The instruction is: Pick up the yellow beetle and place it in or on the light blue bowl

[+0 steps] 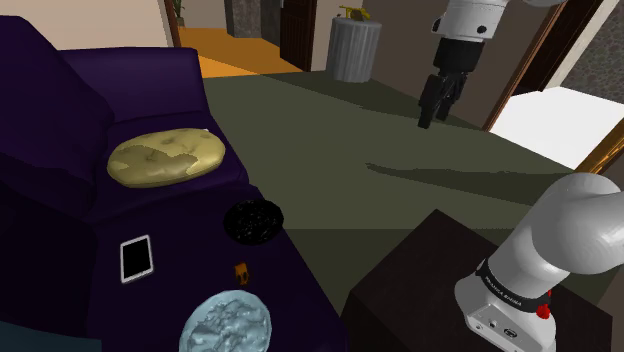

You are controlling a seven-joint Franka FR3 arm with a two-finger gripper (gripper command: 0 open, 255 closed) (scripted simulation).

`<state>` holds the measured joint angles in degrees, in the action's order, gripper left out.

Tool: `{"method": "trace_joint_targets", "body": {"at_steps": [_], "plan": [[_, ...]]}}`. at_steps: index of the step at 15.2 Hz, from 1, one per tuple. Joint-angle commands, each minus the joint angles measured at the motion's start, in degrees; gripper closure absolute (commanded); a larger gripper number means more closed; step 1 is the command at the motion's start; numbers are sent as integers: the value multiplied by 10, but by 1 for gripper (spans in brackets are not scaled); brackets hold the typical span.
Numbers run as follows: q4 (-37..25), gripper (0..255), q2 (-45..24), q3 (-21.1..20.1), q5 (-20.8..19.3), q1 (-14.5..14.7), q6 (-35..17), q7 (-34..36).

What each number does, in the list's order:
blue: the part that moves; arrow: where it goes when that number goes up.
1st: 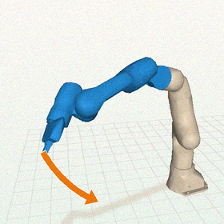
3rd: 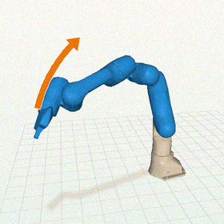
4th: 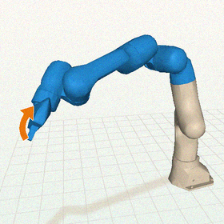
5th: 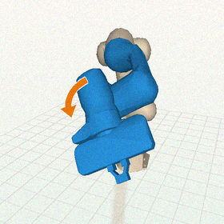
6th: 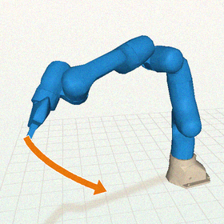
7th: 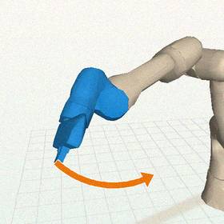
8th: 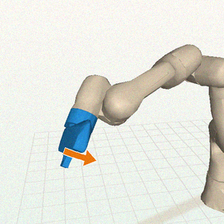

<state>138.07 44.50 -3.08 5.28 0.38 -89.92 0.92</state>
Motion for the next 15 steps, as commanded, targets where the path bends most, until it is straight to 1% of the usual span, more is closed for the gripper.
{"method": "trace_joint_targets", "body": {"at_steps": [1,9,15], "plan": [[0,0,0,0,0,0,0,0],[6,0,-113,-87,38,24,-102,83],[-20,0,-225,-148,44,35,-175,148]]}}
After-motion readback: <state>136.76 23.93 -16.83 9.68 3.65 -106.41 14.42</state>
